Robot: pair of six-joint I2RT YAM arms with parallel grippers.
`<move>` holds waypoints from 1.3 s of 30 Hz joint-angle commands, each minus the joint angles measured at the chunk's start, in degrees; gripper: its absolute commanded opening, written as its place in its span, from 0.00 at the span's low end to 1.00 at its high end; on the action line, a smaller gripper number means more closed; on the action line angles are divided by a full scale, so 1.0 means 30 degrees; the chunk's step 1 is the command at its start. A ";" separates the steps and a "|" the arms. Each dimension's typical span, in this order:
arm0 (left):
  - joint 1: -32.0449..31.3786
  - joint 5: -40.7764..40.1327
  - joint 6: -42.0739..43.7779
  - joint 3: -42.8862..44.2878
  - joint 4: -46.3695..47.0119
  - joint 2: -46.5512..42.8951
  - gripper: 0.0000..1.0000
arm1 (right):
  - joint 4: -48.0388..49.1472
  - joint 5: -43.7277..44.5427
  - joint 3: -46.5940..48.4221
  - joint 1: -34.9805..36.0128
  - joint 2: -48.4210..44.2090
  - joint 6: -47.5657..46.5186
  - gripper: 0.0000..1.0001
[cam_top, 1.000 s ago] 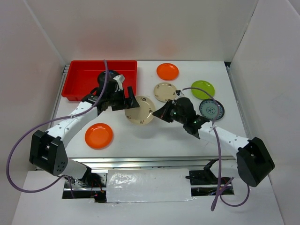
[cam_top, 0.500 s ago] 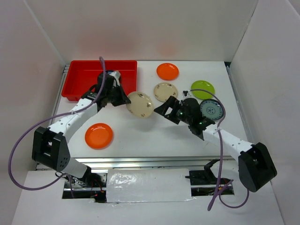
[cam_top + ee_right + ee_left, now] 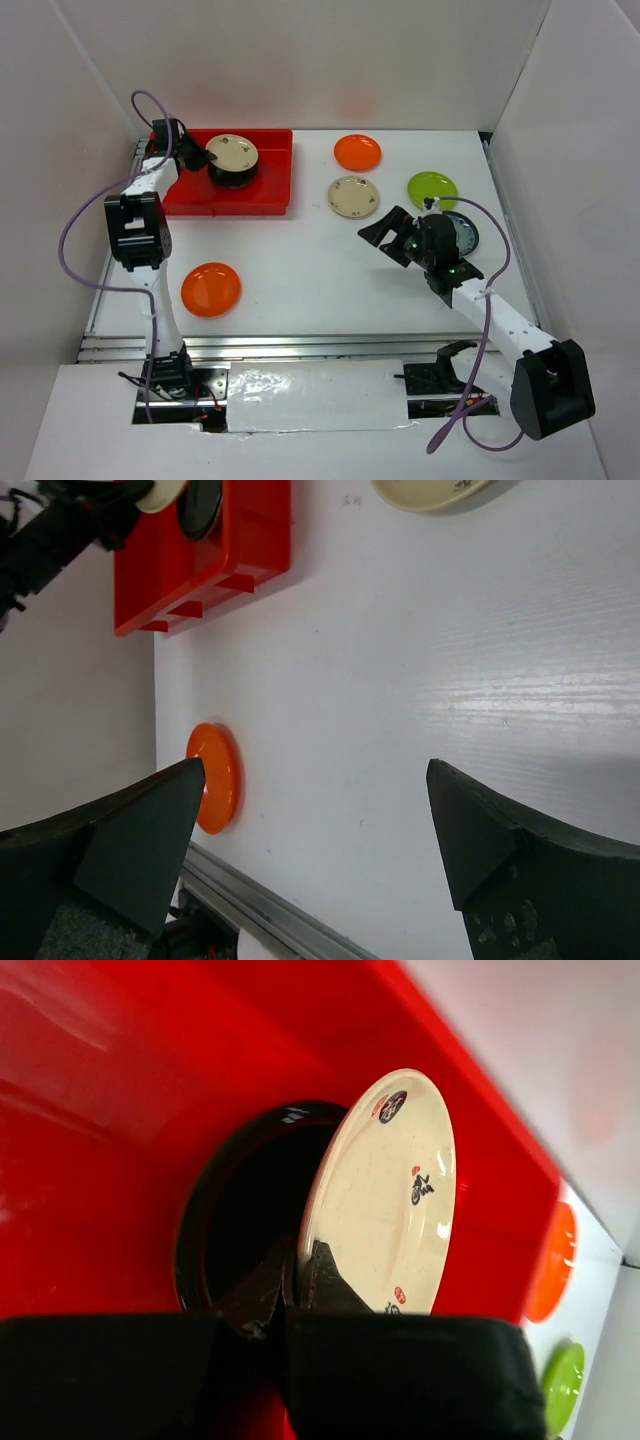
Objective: Place the plates into the plastic bin on the countertop
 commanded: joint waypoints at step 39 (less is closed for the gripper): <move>-0.7972 -0.7210 0.1973 -1.2465 -0.4309 -1.8461 0.99 | -0.2391 -0.0259 1.3585 -0.3158 1.9274 0.1855 0.29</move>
